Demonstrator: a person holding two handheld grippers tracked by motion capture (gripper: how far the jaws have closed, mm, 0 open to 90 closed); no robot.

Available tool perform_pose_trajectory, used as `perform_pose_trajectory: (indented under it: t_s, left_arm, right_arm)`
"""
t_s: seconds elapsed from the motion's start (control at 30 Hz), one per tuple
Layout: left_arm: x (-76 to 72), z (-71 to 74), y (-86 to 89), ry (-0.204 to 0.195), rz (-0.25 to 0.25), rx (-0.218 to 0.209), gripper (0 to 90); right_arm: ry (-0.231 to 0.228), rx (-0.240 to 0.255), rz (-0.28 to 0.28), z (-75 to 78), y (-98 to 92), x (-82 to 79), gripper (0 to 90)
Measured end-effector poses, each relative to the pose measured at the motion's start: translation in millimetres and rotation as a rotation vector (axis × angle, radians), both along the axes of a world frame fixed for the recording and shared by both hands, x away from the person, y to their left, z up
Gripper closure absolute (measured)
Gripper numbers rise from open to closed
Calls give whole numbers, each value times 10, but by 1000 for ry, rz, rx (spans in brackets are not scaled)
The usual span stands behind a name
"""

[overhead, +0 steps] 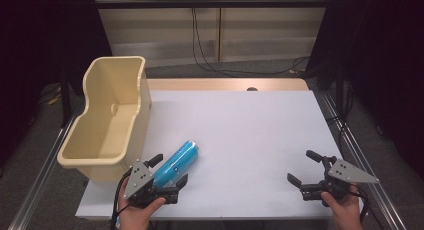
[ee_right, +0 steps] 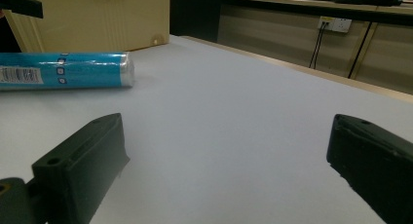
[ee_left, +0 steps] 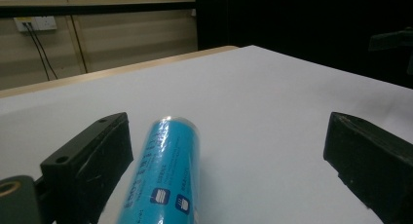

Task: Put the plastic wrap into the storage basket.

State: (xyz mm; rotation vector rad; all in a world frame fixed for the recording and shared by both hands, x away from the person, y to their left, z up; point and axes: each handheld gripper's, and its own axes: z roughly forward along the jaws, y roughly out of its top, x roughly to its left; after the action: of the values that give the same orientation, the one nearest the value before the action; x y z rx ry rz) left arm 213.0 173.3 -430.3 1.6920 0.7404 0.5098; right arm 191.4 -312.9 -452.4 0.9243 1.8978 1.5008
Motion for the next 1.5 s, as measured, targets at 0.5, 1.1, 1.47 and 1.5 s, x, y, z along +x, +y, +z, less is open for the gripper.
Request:
perform_pose_trajectory:
  t_s: [0.5, 1.1, 1.47, 1.5]
  left_arm:
    - [56, 167, 101, 9, -16, -16, 34]
    - [192, 417, 277, 72, -37, 37, 38]
    - [324, 519, 285, 194, -43, 157, 38]
    - [332, 526, 286, 201, -40, 167, 38]
  right_arm:
    - [-5, -7, 8, 5, 7, -2, 5]
    - [-4, -5, 0, 6, -1, -1, 4]
    - [3, -9, 9, 4, 3, 4, 5]
    - [2, -11, 9, 3, 2, 4, 4]
